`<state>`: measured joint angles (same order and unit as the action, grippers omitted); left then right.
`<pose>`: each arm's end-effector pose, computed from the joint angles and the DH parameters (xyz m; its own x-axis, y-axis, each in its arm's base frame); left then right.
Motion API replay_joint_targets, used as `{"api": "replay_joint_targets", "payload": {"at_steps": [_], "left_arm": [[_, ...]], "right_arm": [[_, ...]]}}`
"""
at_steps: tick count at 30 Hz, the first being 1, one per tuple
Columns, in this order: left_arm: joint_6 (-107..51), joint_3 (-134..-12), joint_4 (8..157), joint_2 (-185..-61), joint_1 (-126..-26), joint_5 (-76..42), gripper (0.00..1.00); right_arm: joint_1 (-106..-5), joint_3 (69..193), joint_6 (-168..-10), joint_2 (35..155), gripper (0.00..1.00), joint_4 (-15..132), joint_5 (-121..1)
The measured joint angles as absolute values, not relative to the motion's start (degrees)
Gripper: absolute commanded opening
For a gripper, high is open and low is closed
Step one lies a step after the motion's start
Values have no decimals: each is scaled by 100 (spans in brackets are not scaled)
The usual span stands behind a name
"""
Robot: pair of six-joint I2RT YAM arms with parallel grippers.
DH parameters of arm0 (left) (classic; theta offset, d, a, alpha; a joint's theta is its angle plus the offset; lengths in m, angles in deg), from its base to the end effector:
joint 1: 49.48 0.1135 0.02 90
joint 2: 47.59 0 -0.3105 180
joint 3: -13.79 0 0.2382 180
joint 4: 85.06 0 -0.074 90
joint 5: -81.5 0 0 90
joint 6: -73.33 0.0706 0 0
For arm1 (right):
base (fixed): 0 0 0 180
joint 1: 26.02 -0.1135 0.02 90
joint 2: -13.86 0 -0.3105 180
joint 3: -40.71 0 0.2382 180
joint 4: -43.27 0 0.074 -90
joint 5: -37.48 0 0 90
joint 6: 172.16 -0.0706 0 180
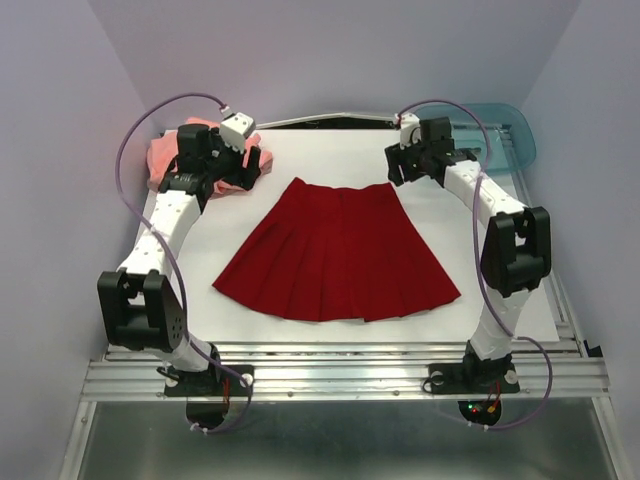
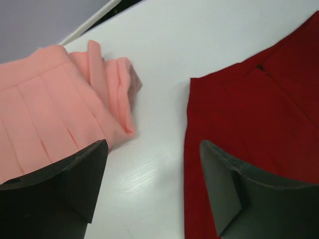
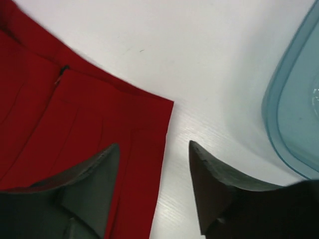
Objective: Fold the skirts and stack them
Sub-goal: Flatten the skirt out
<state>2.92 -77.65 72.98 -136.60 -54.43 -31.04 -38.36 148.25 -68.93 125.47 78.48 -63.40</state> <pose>0.3801 -0.0601 0.3875 -0.1664 0.3252 -0.9309 0.5258 0.8279 0.1953 0.4689 0.1162 0.2945 -0.5214 -0.3441 -0.7809 -0.4848 0.8725 -0.0608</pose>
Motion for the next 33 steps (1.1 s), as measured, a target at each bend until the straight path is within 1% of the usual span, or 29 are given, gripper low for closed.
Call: {"api": "replay_joint_targets", "payload": {"at_steps": [1, 2, 4, 5, 6, 7, 8, 9, 11, 14, 17, 19, 20, 23, 26, 28, 29, 31, 33], "left_arm": [[345, -7636, 7189, -13499, -5465, -3187, 74], [382, -7540, 7097, -13398, -5485, -3249, 67], [524, -7293, 6839, -13252, -5544, -3395, 62], [596, -7169, 6662, -13230, -5594, -3452, 59], [646, -7075, 6526, -13232, -5640, -3480, 56], [723, -6968, 6347, -13254, -5705, -3500, 55], [795, -6891, 6118, -13317, -5797, -3522, 50], [852, -6861, 5932, -13398, -5865, -3533, 48], [928, -6852, 5652, -13634, -5981, -3616, 44], [959, -6856, 5414, -14076, -6066, -3749, 42], [939, -6948, 5274, -14611, -6064, -3734, 40], [907, -7108, 5239, -15059, -6064, -3659, 39], [889, -7335, 5132, -15363, -6064, -3605, 39], [856, -8465, 4964, -16401, -6070, -3393, 39], [845, -9678, 4714, -17138, -6110, -3240, 39], [858, -10578, 4618, -17676, -6158, -3067, 39], [878, -11064, 4553, -17979, -6199, -2995, 39], [900, -11958, 4400, -18524, -6291, -2899, 40], [902, -12806, 4321, -19013, -6414, -2833, 47]], "right_arm": [[-3836, 14748, -6838, 12455, 55, 7892, -6478], [-3836, 14696, -6764, 12409, 48, 7951, -6641], [-3836, 14648, -6667, 12412, 38, 8128, -6862], [-3836, 14615, -6584, 12436, 29, 8314, -6998], [-3836, 14617, -6552, 12473, 26, 8500, -7072], [-3836, 14617, -6497, 12538, 23, 8705, -7164], [-3836, 14615, -6420, 12626, 21, 8917, -7258], [-3836, 14615, -6379, 12709, 19, 9077, -7304], [-3847, 14517, -6261, 12825, 14, 9247, -7339], [-3875, 14088, -6020, 12875, 7, 9479, -7291], [-3932, 13704, -5830, 12875, 6, 9597, -7184], [-3995, 13599, -5684, 12798, 6, 9634, -7138], [-4039, 13540, -5647, 12757, 6, 9623, -7109], [-4262, 13262, -5535, 12556, 7, 9605, -7020], [-4544, 13024, -5518, 12385, 8, 9673, -7013], [-4865, 12845, -5583, 12259, 13, 9732, -7066], [-5064, 12762, -5651, 12197, 18, 9780, -7184], [-5429, 12674, -5756, 12158, 23, 9861, -7411], [-5707, 12663, -5964, 12141, 25, 9962, -7931]]}}
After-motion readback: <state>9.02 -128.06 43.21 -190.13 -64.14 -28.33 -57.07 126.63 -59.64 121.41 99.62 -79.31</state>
